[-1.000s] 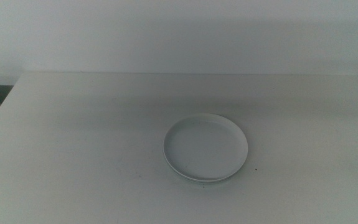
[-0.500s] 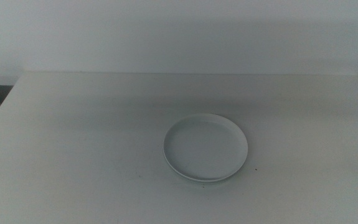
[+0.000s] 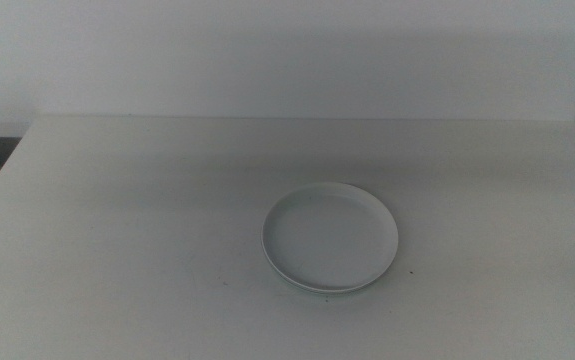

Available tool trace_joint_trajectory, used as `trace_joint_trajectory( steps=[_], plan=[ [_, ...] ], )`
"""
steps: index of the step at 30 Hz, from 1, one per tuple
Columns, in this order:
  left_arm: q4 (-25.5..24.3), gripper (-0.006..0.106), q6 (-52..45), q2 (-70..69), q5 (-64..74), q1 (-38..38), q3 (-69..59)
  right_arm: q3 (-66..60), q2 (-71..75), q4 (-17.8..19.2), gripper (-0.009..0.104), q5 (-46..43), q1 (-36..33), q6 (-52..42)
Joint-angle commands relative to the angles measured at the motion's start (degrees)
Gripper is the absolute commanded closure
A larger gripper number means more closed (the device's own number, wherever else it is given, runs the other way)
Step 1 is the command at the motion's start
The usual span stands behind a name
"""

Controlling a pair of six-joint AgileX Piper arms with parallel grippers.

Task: Stack the three bowls on top of each other.

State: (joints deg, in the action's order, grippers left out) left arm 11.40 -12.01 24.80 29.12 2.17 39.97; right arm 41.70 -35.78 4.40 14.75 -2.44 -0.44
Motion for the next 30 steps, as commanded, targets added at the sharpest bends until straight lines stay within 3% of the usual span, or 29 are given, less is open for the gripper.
trace_joint_trajectory(
  steps=[1, 4, 6, 20, 25, 30],
  plan=[
    [0.0, 0.007, 0.1, -0.1, -1.1, 0.1, -0.1, -3.1, 3.2, -2.2, 0.002, -4.5, 2.4, -5.5],
    [0.0, 0.007, 0.1, -0.1, -1.1, 0.1, -0.1, -6.0, 6.0, -2.0, 0.002, -4.6, 3.1, -5.5],
    [0.0, 0.007, 0.1, -0.1, -1.1, 0.1, -0.1, -10.1, 10.5, -3.8, 0.002, -4.3, 3.1, -3.8],
    [0.0, 0.007, 0.1, -0.1, -1.2, 0.1, -0.1, -28.3, 28.8, -3.8, 0.002, -4.3, 3.1, -3.8],
    [0.9, 0.007, 0.1, -6.7, -2.2, 0.1, -1.9, -33.6, 34.6, -3.7, 0.002, -4.9, 3.1, -3.8],
    [0.9, 0.007, 0.1, -14.8, -4.9, 0.1, -12.4, -38.6, 35.8, -3.5, 0.002, -5.7, 3.1, -3.8]
  ],
)
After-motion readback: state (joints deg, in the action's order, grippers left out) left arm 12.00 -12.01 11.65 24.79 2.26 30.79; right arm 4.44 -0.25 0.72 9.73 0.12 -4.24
